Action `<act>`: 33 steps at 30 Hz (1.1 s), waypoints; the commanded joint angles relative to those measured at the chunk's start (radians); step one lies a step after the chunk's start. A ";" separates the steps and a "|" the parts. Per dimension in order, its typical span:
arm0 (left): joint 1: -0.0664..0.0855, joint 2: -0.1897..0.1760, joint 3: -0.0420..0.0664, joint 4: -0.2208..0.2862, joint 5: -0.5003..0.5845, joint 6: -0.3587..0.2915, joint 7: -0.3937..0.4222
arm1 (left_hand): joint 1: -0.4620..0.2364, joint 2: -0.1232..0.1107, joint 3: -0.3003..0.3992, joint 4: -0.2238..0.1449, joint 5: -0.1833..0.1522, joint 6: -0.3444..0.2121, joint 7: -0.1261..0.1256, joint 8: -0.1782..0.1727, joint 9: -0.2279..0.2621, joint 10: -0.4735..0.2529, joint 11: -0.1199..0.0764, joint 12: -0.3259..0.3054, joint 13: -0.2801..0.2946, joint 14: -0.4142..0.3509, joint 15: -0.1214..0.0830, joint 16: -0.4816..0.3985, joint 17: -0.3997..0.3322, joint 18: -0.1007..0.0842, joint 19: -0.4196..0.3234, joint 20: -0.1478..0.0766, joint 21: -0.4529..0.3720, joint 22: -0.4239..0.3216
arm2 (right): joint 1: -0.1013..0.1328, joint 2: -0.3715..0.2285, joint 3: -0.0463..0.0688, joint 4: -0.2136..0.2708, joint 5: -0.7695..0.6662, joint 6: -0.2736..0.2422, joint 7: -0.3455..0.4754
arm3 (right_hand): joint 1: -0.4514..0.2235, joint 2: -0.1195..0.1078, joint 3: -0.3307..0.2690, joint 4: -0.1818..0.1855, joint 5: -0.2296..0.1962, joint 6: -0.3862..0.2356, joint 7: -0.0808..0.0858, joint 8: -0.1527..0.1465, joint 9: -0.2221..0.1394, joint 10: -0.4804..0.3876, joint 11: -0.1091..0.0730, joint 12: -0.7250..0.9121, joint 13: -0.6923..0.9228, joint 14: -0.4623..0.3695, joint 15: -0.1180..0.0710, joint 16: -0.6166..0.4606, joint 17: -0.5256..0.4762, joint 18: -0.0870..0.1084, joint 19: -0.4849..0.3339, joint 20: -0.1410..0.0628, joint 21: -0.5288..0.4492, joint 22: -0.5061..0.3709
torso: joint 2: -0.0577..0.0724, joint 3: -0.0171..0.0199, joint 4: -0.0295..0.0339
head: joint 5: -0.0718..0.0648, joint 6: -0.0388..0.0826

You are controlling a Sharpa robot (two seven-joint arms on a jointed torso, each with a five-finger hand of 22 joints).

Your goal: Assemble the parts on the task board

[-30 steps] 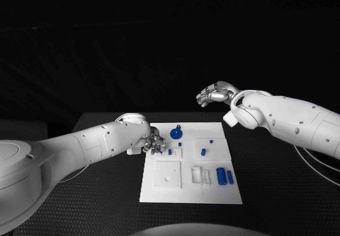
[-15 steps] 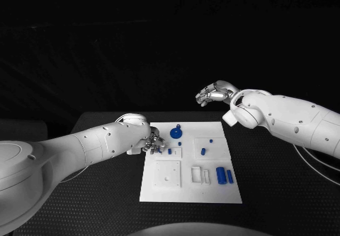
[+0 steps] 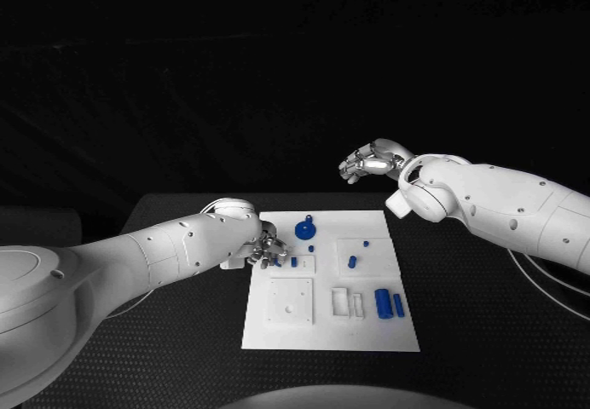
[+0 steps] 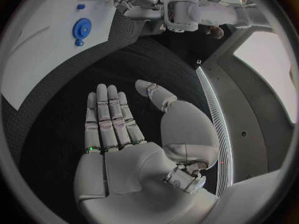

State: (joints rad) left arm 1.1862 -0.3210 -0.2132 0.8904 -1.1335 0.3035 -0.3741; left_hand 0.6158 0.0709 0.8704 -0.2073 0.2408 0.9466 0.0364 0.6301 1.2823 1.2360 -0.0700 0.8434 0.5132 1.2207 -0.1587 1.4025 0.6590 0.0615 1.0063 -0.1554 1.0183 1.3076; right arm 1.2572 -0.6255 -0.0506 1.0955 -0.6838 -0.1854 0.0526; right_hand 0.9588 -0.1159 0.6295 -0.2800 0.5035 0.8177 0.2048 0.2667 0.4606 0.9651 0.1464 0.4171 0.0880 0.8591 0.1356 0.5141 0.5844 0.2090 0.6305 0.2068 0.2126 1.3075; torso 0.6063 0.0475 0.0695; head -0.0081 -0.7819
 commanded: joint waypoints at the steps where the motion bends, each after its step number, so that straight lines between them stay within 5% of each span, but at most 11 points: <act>1: 0.000 0.004 0.000 0.000 -0.005 -0.003 0.009 | 0.044 0.033 0.057 0.063 0.003 0.013 -0.010 0.003 0.002 0.000 -0.006 0.007 -0.001 0.020 -0.025 0.004 -0.001 -0.007 0.006 -0.113 0.006 0.017 | 0.000 0.001 0.001 0.000 -0.002 0.011 0.006 | 0.005 -0.001 0.002 -0.002 0.005 -0.007 0.000 0.005 -0.001 0.005 0.000 0.005 -0.001 -0.004 0.003 0.004 -0.001 -0.013 0.009 0.000 -0.003 0.023 | 0.000 0.0003 0.0003 | -0.001 0.001; 33: -0.005 0.003 0.000 0.006 -0.005 -0.031 0.005 | 0.049 0.032 0.054 0.064 0.002 0.014 -0.011 0.003 0.005 0.001 -0.007 0.009 -0.002 0.022 -0.026 0.006 -0.002 -0.006 0.008 -0.114 0.007 0.017 | 0.000 0.003 0.001 -0.001 -0.002 0.011 0.006 | 0.006 -0.001 0.003 -0.001 0.006 -0.007 0.000 0.006 -0.002 0.005 0.000 0.006 -0.003 -0.004 0.003 0.005 -0.002 -0.013 0.009 0.000 -0.004 0.023 | 0.000 -0.0004 0.0002 | -0.005 -0.001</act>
State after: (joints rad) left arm 1.1810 -0.3187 -0.2131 0.8928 -1.1338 0.2807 -0.3746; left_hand 0.6198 0.0669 0.8725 -0.1944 0.2393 0.9452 0.0350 0.6304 1.2859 1.2359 -0.0702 0.8480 0.5124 1.2207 -0.1589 1.4024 0.6584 0.0616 1.0065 -0.1557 1.0220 1.3081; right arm 1.2572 -0.6237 -0.0505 1.0943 -0.6838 -0.1854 0.0526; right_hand 0.9588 -0.1158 0.6295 -0.2800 0.5035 0.8177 0.2048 0.2668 0.4597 0.9651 0.1464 0.4171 0.0860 0.8587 0.1360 0.5142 0.5833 0.2090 0.6305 0.2068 0.2126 1.3074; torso 0.6062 0.0473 0.0697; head -0.0126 -0.7816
